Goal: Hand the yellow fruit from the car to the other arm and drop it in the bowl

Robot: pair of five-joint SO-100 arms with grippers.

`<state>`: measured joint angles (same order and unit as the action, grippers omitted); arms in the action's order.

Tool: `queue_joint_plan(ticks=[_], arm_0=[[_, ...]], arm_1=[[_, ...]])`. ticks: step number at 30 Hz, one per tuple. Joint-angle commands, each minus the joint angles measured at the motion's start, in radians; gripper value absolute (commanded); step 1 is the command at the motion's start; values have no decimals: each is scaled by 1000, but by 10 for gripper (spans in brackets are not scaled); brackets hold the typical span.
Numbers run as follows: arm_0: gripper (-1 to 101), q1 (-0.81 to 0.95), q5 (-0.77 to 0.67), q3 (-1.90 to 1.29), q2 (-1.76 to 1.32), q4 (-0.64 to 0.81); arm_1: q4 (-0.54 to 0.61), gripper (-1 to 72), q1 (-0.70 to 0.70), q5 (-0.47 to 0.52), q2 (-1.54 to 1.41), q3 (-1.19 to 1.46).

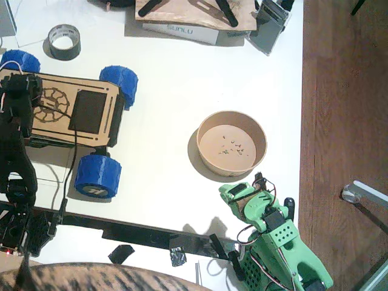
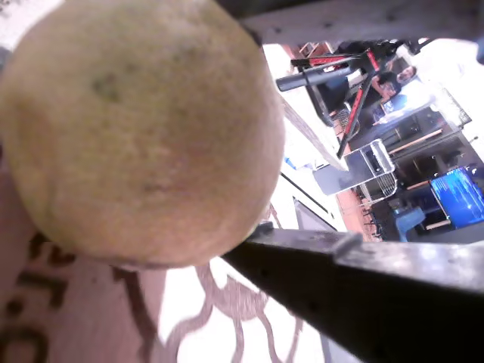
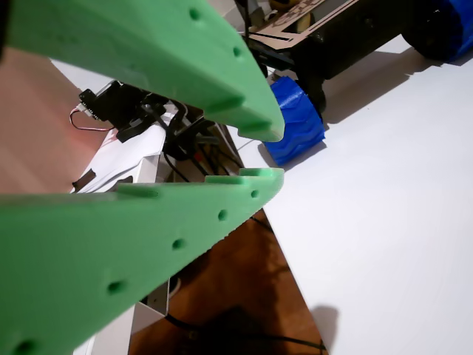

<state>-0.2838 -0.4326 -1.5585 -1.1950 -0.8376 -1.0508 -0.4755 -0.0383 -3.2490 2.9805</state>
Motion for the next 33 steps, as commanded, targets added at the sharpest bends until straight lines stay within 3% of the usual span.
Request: queue_joint_plan(ticks=[1, 12, 30, 33], arm_0=[[280, -29, 3, 35, -29, -17], [404, -48, 2, 26, -66, -44], [384, -48, 5, 26, -74, -54], [335, -48, 5, 25, -72, -54]], arm_1=[[2, 0, 0, 14, -3, -46], [2, 0, 0, 14, -3, -46], [0, 0, 6, 18, -3, -46], [0, 0, 6, 18, -3, -46]])
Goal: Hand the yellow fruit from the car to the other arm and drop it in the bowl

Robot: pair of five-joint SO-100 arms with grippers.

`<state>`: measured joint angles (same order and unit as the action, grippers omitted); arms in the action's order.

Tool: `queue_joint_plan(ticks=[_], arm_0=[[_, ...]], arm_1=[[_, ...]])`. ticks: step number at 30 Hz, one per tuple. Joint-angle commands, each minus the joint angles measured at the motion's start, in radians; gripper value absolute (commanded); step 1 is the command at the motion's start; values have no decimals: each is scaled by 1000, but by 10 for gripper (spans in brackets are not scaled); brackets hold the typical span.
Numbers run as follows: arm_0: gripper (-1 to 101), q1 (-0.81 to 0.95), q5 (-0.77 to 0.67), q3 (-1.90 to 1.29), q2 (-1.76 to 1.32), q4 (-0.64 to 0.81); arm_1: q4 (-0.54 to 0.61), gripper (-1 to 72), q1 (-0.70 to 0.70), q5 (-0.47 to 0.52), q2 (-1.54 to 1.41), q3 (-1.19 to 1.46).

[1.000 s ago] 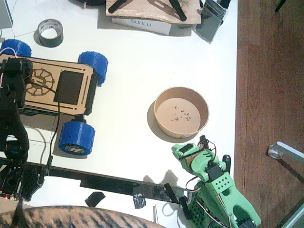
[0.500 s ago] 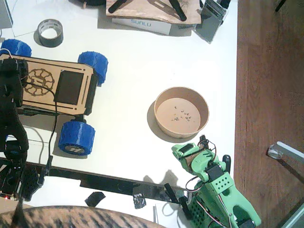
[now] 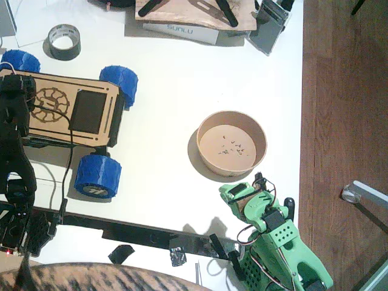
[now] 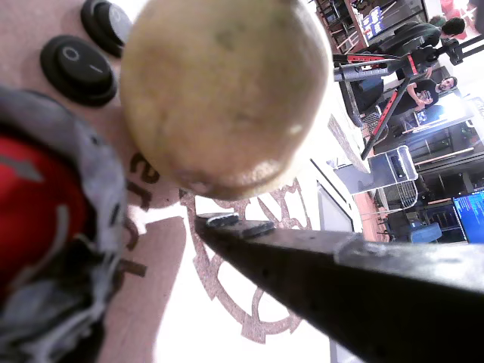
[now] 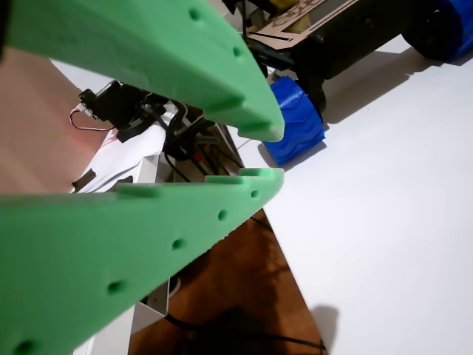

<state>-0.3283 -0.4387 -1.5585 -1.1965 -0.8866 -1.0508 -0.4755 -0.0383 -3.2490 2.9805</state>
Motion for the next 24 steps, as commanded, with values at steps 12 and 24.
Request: queue_joint_plan(ticks=[12, 24], arm_0=[[1, -3, 12, 26, -64, 5], [-1, 25, -3, 34, -247, -77]], arm_1=[[0, 0, 6, 18, -3, -46], [0, 0, 6, 18, -3, -46]])
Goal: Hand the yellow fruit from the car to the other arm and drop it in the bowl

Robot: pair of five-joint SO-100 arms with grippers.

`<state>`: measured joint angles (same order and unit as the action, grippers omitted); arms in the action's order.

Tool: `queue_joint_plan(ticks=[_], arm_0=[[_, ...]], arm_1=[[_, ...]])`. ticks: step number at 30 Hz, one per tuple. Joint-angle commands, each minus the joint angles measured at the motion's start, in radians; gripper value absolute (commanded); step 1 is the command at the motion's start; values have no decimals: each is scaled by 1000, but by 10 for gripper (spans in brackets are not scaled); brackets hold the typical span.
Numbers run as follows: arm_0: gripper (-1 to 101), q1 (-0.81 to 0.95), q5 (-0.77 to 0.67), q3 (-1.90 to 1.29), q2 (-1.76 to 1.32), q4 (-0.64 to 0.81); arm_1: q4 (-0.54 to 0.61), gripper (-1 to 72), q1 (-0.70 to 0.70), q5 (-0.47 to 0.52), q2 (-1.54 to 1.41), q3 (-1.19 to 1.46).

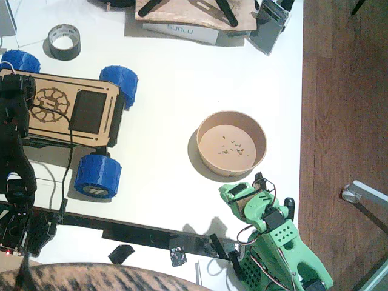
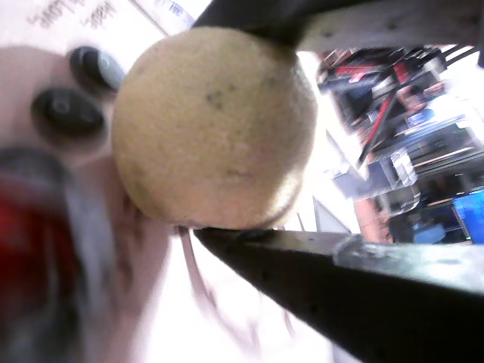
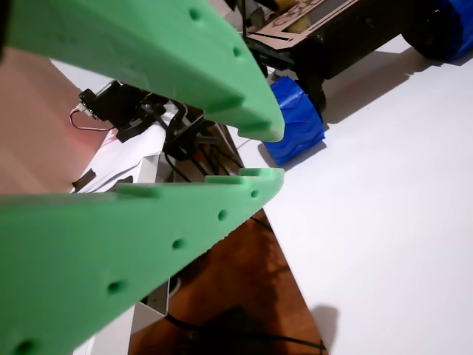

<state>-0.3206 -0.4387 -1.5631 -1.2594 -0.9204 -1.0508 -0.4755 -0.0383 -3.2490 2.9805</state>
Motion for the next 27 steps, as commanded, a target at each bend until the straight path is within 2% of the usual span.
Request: queue_joint_plan(ticks=[1, 4, 7, 14, 17, 20, 24, 27], arm_0=[[-1, 28, -5, 38, -241, -74], [-2, 80, -12, 38, -408, -166], [-2, 161, -80, 34, -561, -267], [-2, 437, -221, 9, -739, -411], [-1, 551, -276, -91, -851, -425], [-1, 637, -347, -322, -1023, -333], [-2, 765, -483, -747, -1336, -124], [-2, 879, -595, -1014, -1457, 57]], arm_1=[[0, 0, 6, 18, -3, -46], [0, 0, 6, 18, -3, -46], [0, 0, 8, 21, -3, -46], [20, -1, 6, 52, -3, -49], [32, -1, 5, 74, -3, -51], [44, -1, -14, 106, 8, -51], [98, -1, -69, 195, 40, -55], [170, -2, -127, 328, 72, -67]])
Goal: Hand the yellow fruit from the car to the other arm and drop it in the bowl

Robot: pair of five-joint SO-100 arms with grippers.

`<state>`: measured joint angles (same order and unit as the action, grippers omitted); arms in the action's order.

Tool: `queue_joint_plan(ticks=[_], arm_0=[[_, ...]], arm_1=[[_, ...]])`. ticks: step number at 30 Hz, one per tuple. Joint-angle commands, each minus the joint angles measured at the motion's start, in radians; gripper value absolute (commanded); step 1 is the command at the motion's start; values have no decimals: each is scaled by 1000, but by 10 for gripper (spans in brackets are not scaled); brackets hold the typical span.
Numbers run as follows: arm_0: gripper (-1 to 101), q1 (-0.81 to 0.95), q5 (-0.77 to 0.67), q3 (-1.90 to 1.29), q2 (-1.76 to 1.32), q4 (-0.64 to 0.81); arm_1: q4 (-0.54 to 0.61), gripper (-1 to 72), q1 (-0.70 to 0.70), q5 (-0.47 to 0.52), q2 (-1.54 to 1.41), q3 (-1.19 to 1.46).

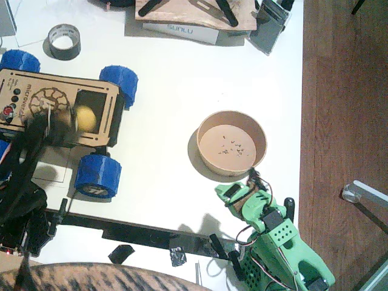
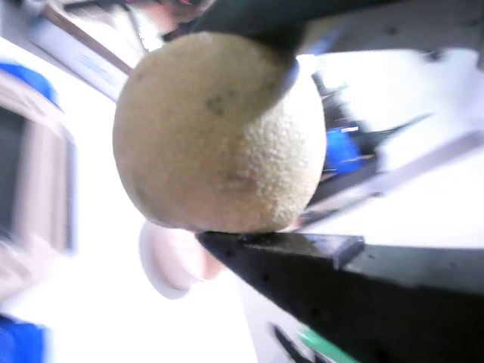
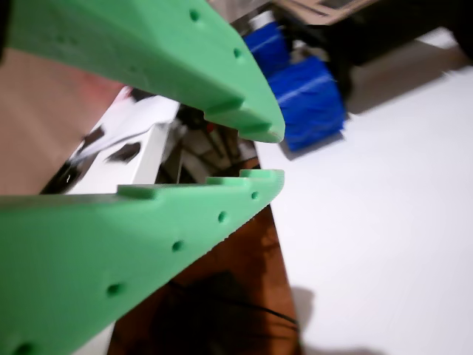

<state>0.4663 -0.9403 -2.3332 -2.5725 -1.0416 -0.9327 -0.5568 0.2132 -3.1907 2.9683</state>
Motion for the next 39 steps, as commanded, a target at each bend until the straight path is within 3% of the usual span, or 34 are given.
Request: queue_joint_plan(ticks=[1, 8, 13, 18, 26, 30, 33, 35, 39], arm_0=[[-2, 137, -130, -313, -155, 249], [0, 491, -446, -580, -176, 767], [2, 621, -707, -607, -189, 857], [2, 678, -733, -600, -199, 881], [2, 680, -738, -609, -224, 859], [2, 680, -741, -609, -221, 850], [2, 680, -741, -609, -221, 838], [2, 680, -741, -609, -219, 830], [2, 680, -741, -611, -219, 825]], arm_1=[[66, -2, -71, 129, 21, -58], [236, -2, -166, 520, 87, -55], [371, -2, -239, 736, 124, -55], [391, -2, -377, 851, 137, -58], [485, 0, -598, 876, 164, -51], [514, 173, -607, 859, 179, -52], [525, 306, -580, 710, 183, -75], [545, 355, -577, 658, 215, -87], [603, 384, -574, 630, 302, -120]])
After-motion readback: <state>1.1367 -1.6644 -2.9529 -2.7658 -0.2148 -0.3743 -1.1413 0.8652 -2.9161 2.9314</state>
